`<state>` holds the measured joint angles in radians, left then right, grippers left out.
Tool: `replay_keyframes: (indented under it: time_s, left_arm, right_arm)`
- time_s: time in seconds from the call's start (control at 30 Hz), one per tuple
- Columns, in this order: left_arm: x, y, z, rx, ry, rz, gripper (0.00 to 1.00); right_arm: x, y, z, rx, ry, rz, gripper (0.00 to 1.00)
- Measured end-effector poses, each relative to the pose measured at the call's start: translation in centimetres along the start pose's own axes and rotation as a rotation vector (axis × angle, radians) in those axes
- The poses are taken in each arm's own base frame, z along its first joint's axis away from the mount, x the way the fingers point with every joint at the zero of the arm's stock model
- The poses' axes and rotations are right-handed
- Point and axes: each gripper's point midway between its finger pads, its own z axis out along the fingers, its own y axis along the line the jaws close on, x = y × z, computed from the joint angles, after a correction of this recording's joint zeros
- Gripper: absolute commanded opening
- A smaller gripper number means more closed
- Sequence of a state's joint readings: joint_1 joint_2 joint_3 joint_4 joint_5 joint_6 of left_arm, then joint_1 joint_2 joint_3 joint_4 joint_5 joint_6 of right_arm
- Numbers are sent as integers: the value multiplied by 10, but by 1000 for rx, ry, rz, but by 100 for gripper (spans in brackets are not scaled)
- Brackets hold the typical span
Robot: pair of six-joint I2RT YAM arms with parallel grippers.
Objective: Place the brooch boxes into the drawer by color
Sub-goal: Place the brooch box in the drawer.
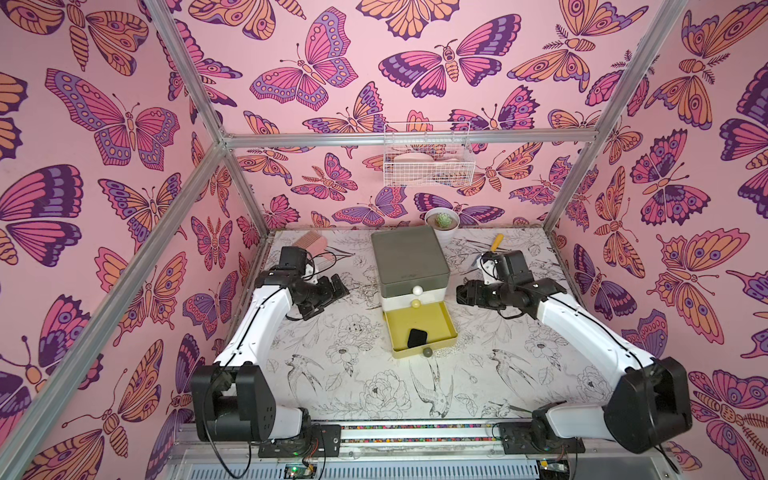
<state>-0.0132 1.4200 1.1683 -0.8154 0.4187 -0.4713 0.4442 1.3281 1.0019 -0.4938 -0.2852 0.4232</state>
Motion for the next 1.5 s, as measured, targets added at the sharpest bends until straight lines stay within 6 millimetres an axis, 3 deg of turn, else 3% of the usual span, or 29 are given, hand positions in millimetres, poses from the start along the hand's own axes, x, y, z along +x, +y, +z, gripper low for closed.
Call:
replay_keyframes:
  time_s: [0.13, 0.27, 0.5, 0.7, 0.93, 1.2, 1.3, 1.5]
  left_arm:
    - [-3, -1, 0, 1, -3, 1, 100]
    - [-4, -3, -1, 3, -7, 3, 100]
    - [-4, -3, -1, 3, -7, 3, 100]
    - [-4, -2, -1, 3, -7, 3, 100]
    - [-4, -2, -1, 3, -7, 3, 100]
    - [-4, -2, -1, 3, -7, 3, 100]
    - [-4, -2, -1, 3, -7, 3, 100]
    - [-4, -3, -1, 4, -6, 3, 100]
  right_arm:
    - [46, 21, 19, -37, 108, -74, 49]
    - [70, 26, 32, -25, 173, -103, 49]
    - [66, 16, 44, 30, 152, -101, 50]
    - [71, 8, 57, 67, 176, -100, 57]
    - [69, 12, 58, 64, 163, -112, 74]
    - [64, 14, 52, 63, 139, -117, 76]
    - [61, 16, 43, 61, 116, -121, 70]
    - [70, 20, 7, -25, 2, -119, 17]
